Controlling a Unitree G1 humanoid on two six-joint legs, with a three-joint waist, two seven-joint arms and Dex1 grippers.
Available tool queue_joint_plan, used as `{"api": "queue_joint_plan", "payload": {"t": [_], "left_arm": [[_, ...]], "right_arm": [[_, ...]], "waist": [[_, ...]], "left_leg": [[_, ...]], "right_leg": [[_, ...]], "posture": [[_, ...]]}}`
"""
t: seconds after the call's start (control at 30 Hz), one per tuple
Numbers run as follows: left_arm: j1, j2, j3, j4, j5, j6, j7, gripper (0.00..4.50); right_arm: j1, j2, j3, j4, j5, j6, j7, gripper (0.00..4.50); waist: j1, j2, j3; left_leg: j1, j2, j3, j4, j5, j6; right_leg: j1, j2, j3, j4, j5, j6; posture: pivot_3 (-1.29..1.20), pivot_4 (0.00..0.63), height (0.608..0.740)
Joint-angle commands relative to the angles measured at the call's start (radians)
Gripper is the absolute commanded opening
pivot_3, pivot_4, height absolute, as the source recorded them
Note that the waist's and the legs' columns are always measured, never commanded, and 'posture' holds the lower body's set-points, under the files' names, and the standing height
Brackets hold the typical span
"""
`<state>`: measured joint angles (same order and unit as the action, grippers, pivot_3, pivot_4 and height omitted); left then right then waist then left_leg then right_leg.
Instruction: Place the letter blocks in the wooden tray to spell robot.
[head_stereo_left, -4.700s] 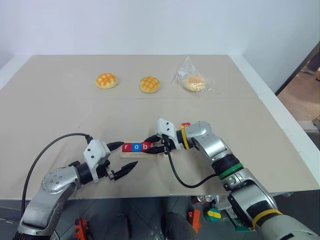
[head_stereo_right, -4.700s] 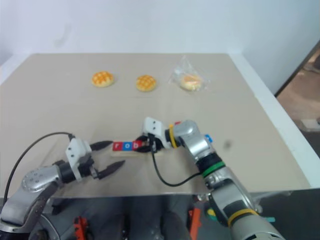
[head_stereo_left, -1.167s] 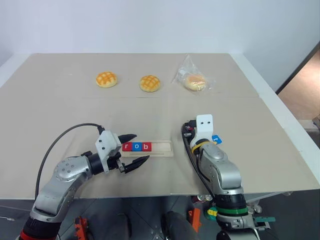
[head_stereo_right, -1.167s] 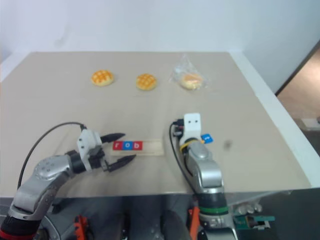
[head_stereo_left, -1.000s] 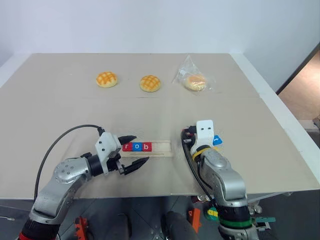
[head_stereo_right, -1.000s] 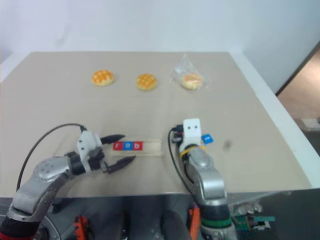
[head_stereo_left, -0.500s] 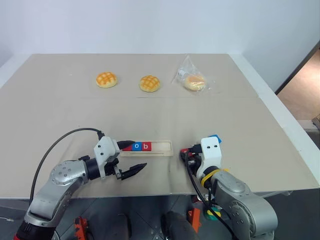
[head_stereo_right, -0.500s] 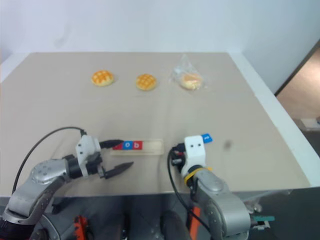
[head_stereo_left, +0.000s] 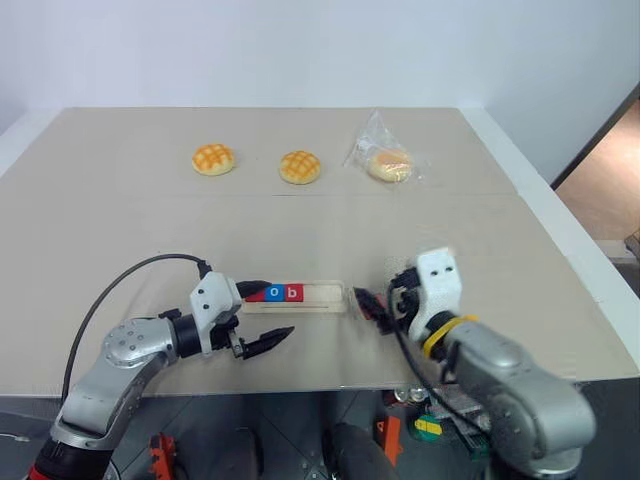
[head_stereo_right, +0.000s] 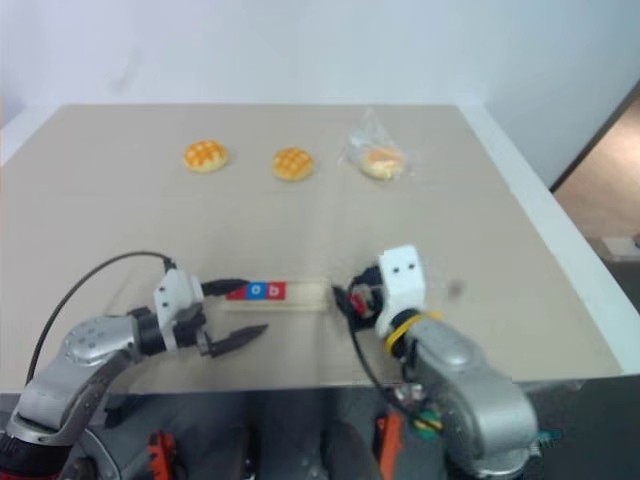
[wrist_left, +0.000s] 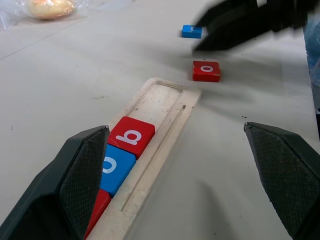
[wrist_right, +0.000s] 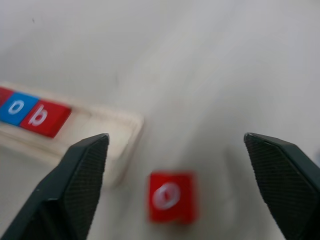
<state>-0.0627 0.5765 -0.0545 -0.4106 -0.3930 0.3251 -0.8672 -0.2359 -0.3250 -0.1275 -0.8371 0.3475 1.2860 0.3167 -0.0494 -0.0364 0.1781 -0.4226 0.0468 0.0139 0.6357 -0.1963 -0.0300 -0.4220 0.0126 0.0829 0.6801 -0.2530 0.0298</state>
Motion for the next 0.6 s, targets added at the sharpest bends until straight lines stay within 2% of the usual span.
{"api": "queue_joint_plan", "payload": {"t": [0.03,0.13,0.27,0.33,0.43,0.6], "left_arm": [[-0.029,-0.004,-0.023,-0.006,-0.001,-0.042,-0.032,4.5],[-0.046,-0.011,-0.04,-0.001,-0.005,-0.051,-0.05,4.5],[-0.058,-0.017,-0.051,0.015,0.006,-0.062,-0.053,4.5],[-0.058,-0.02,-0.053,0.019,0.01,-0.067,-0.047,4.5],[-0.046,-0.021,-0.052,0.01,0.012,-0.065,-0.034,4.5],[-0.014,-0.016,-0.044,-0.01,0.02,-0.064,-0.015,4.5]], "right_arm": [[-0.024,-0.168,-0.024,0.178,0.092,-0.243,0.319,4.46],[-0.024,-0.345,0.086,0.416,0.043,-0.592,0.643,4.46],[-0.127,-0.416,0.216,0.725,-0.048,-0.961,0.899,4.46],[-0.199,-0.414,0.257,0.858,-0.084,-1.089,0.977,4.46],[-0.284,-0.388,0.281,0.994,-0.095,-1.182,1.041,4.46],[-0.324,-0.358,0.311,1.087,-0.11,-1.251,1.09,4.46]], "waist": [[0.0,0.0,0.0],[0.0,0.0,0.0],[-0.004,0.0,0.0],[-0.008,0.001,0.001],[-0.007,0.001,0.001],[0.0,0.001,0.001]], "left_leg": [[0.0,0.0,0.0,0.0,0.0,0.0],[0.0,0.0,0.0,0.0,0.0,0.0],[0.001,0.0,0.0,-0.001,0.0,0.001],[0.002,0.001,0.0,0.0,0.0,0.001],[0.002,0.001,0.0,0.0,0.0,0.002],[0.002,0.001,-0.001,0.0,0.0,0.002]], "right_leg": [[0.0,0.0,0.0,0.0,0.0,0.0],[0.001,0.0,0.0,-0.001,0.0,0.0],[0.001,0.001,0.0,-0.001,0.0,0.0],[0.001,0.002,0.001,0.0,0.0,0.0],[0.001,0.002,0.0,0.0,0.001,0.0],[0.002,0.002,0.0,0.0,0.001,0.001]], "posture": [[0.0,0.15,0.74],[0.0,0.15,0.74],[0.0,0.15,0.74],[0.0,0.15,0.74],[0.0,0.15,0.74],[0.0,0.15,0.74]]}}
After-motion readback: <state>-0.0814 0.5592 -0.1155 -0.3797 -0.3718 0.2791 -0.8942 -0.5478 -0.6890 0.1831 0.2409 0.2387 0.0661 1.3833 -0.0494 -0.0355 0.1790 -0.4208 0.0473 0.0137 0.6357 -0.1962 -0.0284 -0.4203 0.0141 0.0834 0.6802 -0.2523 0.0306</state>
